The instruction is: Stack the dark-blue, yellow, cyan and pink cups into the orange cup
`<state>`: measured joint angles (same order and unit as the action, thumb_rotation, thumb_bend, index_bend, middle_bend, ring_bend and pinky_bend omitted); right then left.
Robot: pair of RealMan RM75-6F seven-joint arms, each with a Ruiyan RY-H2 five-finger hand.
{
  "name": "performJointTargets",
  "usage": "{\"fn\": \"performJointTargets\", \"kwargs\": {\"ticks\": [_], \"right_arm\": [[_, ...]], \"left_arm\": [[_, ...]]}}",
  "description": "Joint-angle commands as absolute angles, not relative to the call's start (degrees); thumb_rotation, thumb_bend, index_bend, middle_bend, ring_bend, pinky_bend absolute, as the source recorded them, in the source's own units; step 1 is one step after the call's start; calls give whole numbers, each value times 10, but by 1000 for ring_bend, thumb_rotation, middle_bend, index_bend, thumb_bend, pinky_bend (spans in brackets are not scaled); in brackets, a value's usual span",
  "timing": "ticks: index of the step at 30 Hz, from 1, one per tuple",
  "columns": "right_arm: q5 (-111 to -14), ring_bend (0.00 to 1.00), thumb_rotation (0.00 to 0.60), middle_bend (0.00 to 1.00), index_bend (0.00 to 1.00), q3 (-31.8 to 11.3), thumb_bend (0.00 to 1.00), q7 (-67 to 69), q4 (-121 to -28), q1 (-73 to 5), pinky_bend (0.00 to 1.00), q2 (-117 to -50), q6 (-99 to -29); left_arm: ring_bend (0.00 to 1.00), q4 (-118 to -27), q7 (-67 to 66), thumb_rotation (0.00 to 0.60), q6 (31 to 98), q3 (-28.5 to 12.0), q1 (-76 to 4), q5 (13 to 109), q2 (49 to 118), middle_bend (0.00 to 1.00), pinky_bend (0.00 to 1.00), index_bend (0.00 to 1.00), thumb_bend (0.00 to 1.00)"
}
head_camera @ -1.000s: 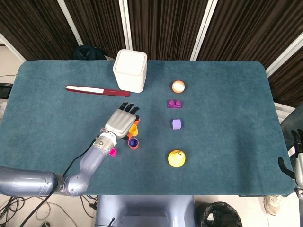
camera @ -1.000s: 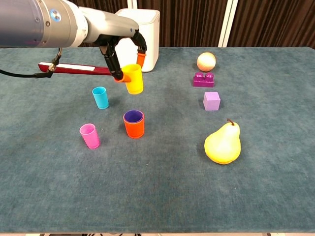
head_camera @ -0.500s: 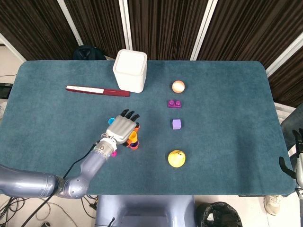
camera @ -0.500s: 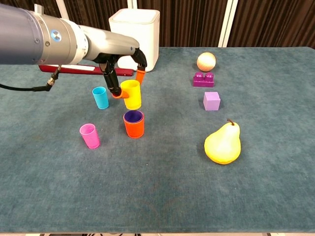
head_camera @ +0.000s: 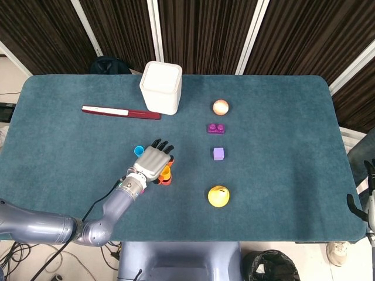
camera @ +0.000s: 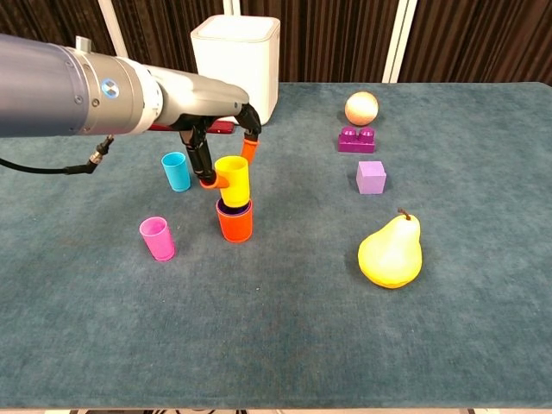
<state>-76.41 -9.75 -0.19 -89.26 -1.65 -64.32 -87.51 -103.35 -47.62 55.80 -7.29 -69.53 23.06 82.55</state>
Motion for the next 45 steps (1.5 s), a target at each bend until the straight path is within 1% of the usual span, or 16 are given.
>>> {"fn": "performJointTargets", "kwargs": {"ticks": [1, 10, 13, 16, 19, 22, 24, 29, 32, 35, 40, 45], "right_arm": [[-763, 58, 600, 0, 36, -98, 424, -1, -893, -16, 0, -643, -875], [-760, 58, 600, 0, 36, -100, 424, 1, -895, -14, 0, -640, -877], [-758, 58, 600, 0, 36, -100, 424, 1, -896, -14, 0, -639, -875], [-757, 58, 600, 0, 36, -101, 424, 0, -896, -14, 0, -639, -875], [-756, 58, 600, 0, 36, -101, 424, 0, -897, -13, 0, -639, -876], [-755, 58, 600, 0, 36, -101, 423, 0, -897, -13, 0, -639, -876], [-754, 58, 600, 0, 36, -102, 424, 0, -896, -13, 0, -639, -876], [-754, 58, 600, 0, 36, -102, 423, 0, -894, -13, 0, -640, -876], [-755, 58, 600, 0, 36, -102, 424, -1, -894, -14, 0, -641, -875], [-755, 58, 600, 0, 36, -102, 424, -3, -894, -14, 0, -642, -875], [-755, 58, 600, 0, 36, -100, 423, -10, -891, -16, 0, -645, -872], [-754, 58, 600, 0, 36, -98, 424, -14, -890, -18, 0, -648, -866]], "left_arm": [[0, -1031, -477, 600, 559, -70, -698, 230, 830, 114, 0, 463, 307], [0, -1022, -488, 600, 568, -59, -705, 229, 844, 113, 0, 446, 307], [0, -1018, -494, 600, 576, -56, -708, 225, 850, 113, 0, 418, 307], [0, -1015, -498, 600, 580, -53, -709, 223, 854, 110, 0, 360, 306], [0, -1012, -505, 600, 582, -49, -711, 219, 857, 95, 0, 239, 283], [0, -1016, -510, 600, 582, -48, -714, 206, 855, 85, 0, 192, 267], [0, -1021, -510, 600, 584, -52, -716, 198, 851, 84, 0, 183, 267], [0, -1032, -506, 600, 596, -60, -715, 191, 830, 85, 0, 184, 265], [0, -1036, -498, 600, 603, -61, -709, 194, 813, 86, 0, 212, 266], [0, -1034, -487, 600, 607, -61, -700, 198, 801, 88, 0, 261, 266], [0, -1008, -467, 600, 595, -49, -682, 206, 783, 90, 0, 291, 266], [0, -971, -445, 600, 575, -49, -670, 209, 782, 97, 0, 316, 267]]}}
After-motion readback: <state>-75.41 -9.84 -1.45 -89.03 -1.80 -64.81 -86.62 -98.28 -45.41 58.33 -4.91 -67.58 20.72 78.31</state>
